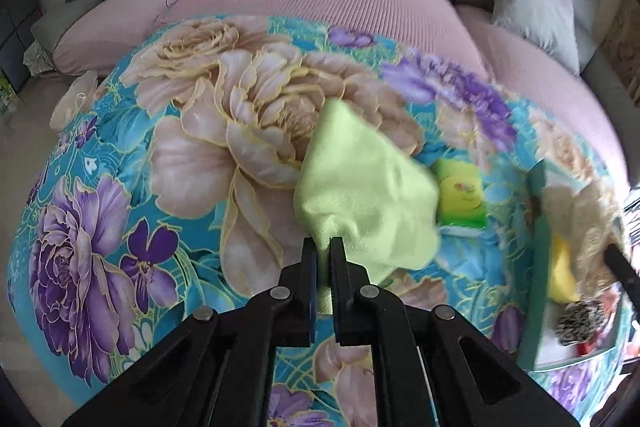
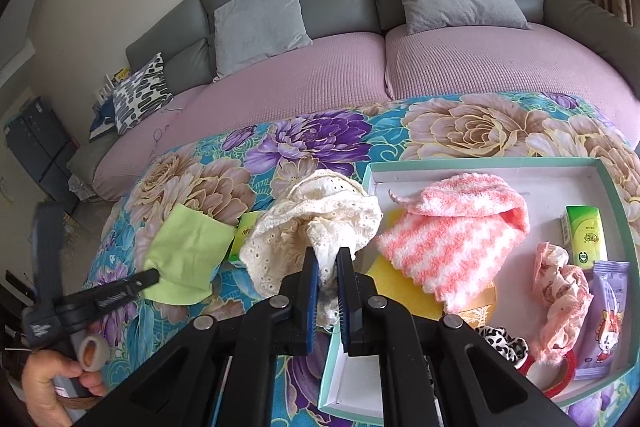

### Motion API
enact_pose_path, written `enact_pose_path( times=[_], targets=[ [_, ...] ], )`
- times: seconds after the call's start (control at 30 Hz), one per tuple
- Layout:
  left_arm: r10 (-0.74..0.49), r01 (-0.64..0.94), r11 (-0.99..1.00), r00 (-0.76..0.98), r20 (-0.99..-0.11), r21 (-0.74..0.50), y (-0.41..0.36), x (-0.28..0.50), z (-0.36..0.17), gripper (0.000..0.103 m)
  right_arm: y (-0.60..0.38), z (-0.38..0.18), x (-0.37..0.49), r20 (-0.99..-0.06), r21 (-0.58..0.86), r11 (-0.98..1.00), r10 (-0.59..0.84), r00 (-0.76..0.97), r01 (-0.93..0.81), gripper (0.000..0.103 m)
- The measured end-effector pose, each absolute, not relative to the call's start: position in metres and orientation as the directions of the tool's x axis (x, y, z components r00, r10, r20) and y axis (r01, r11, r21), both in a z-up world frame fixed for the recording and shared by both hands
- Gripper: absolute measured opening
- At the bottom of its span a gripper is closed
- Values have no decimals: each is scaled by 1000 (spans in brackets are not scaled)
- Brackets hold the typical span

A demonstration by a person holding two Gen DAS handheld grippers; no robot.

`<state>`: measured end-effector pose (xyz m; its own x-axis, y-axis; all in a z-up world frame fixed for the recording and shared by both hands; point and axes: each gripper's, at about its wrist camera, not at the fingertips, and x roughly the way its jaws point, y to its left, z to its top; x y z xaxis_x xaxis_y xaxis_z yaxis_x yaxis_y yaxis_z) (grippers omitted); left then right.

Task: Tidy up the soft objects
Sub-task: 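Carry the lime cloth with the left tool while the right carries the lace cloth to the tray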

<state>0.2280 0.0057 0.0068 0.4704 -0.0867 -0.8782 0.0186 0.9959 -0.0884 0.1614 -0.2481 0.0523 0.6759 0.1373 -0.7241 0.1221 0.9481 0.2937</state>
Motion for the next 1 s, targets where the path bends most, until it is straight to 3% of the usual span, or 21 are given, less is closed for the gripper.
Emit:
enact_pose_path(
  times=[0.2, 0.6, 0.7, 0.83, 1.0],
  targets=[
    [-184, 76, 982, 613, -768, -174, 13, 200, 59, 6, -248, 52, 162, -727, 289, 949, 133, 673, 125, 9],
    [-266, 123, 950, 803, -533, -288, 45, 162, 133, 6, -247, 56, 161, -720, 281, 952, 123, 683, 124, 9],
    [-246, 106, 958, 783, -572, -266, 41, 166, 127, 6, -246, 55, 161, -725, 280, 953, 128, 677, 119, 9],
    [-266, 147, 955, 811, -521, -258, 37, 160, 136, 6, -247, 54, 161, -724, 282, 951, 126, 679, 125, 9],
    [-222, 61, 965, 702, -677, -254, 34, 195, 90, 6, -246, 54, 161, -725, 283, 952, 130, 676, 119, 9]
  ],
)
